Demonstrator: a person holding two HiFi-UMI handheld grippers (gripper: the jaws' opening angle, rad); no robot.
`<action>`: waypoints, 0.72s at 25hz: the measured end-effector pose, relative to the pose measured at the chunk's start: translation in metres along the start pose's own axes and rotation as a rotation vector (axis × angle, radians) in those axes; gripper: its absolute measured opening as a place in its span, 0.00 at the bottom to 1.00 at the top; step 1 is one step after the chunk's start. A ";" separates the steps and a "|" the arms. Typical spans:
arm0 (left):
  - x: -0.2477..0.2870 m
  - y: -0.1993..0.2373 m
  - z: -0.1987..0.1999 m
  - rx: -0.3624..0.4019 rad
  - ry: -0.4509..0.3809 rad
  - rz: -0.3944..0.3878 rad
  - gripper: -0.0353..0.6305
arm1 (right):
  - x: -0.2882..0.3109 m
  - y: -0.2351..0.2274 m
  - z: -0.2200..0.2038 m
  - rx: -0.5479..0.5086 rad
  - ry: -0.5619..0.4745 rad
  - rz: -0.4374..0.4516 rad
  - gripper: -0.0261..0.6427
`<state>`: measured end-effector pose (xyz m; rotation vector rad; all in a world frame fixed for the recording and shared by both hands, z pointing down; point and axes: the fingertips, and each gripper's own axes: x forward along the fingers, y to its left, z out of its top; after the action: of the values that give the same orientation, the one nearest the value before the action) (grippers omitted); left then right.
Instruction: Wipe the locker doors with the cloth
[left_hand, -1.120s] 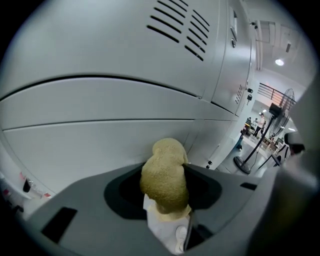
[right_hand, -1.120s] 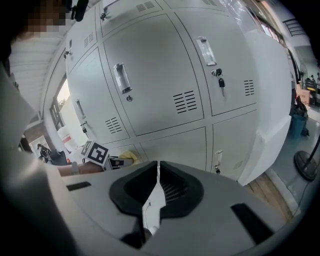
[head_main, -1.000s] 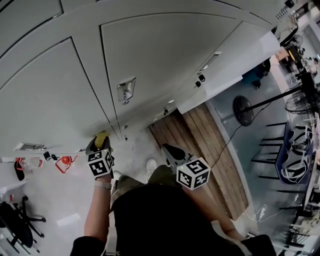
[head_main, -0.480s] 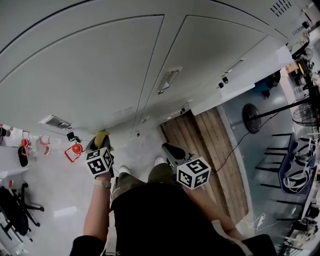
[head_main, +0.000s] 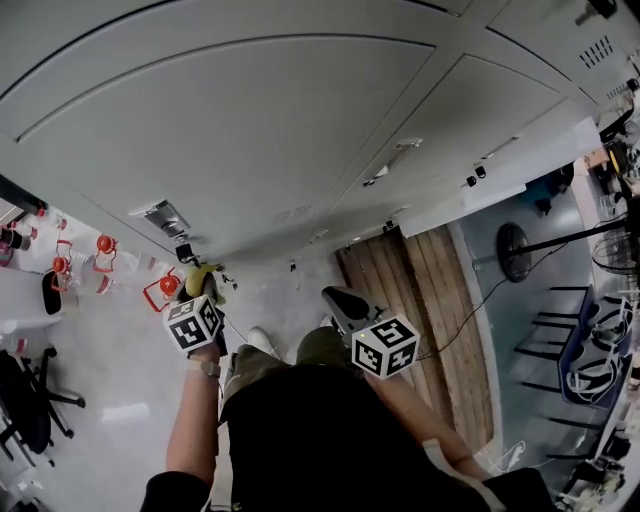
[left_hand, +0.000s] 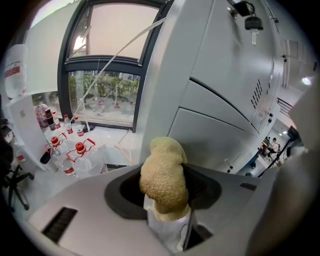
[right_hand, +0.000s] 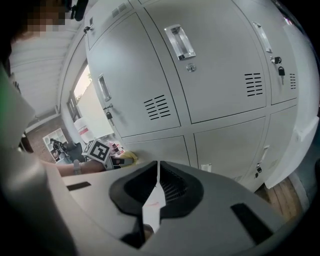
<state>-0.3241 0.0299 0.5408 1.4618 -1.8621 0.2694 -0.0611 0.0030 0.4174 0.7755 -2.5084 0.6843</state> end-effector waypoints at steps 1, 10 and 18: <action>0.000 0.003 -0.002 -0.007 0.004 0.001 0.33 | 0.002 0.002 0.000 -0.002 0.002 0.003 0.08; 0.018 0.001 -0.016 -0.025 0.051 -0.008 0.33 | -0.005 -0.009 -0.004 0.012 0.009 -0.028 0.08; 0.041 -0.039 -0.024 0.021 0.099 -0.051 0.33 | -0.029 -0.038 -0.009 0.044 -0.003 -0.081 0.08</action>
<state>-0.2816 0.0002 0.5736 1.4808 -1.7457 0.3323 -0.0135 -0.0078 0.4213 0.8888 -2.4570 0.7124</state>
